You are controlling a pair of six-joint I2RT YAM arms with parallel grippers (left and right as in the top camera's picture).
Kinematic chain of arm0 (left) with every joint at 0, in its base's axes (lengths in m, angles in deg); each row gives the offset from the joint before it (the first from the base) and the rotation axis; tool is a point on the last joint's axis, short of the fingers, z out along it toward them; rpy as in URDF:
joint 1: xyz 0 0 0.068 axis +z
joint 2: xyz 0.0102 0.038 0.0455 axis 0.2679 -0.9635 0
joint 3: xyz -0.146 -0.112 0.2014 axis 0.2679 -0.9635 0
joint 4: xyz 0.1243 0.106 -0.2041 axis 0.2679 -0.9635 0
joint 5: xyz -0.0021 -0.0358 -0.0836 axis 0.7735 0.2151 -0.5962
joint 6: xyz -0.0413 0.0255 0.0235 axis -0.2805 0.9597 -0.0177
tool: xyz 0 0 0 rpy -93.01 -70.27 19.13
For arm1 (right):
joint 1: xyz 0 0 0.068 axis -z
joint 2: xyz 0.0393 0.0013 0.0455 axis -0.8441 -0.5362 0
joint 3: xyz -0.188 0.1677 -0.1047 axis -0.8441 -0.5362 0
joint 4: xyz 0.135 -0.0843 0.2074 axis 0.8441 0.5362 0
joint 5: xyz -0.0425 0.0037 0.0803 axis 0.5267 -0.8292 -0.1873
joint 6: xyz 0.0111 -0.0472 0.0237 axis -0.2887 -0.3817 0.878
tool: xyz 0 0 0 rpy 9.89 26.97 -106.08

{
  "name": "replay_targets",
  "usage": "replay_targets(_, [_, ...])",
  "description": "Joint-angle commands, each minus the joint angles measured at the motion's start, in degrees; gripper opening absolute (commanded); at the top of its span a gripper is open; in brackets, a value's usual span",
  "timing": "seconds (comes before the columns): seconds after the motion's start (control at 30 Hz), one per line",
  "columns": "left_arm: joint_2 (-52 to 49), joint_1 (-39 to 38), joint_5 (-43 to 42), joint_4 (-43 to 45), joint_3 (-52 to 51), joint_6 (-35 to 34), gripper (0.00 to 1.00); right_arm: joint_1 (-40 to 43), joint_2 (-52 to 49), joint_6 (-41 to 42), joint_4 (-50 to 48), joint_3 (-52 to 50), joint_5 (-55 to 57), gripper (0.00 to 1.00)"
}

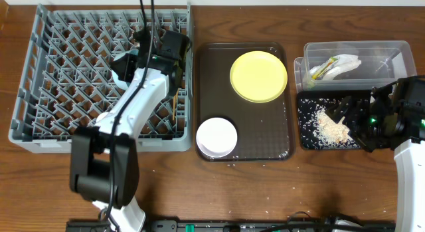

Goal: Sort waste into correct bins and load items into the dishwasher
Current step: 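Lift the blue bowl and carry it over the grey dish rack, then tilt and lower the blue bowl into the rack with the left gripper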

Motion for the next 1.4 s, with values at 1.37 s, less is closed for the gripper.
replay_targets(1.37, [-4.5,-5.68,2.05,2.67,-0.59,4.07,0.17,-0.5,0.24,-0.83,0.74,0.31,-0.17,0.9])
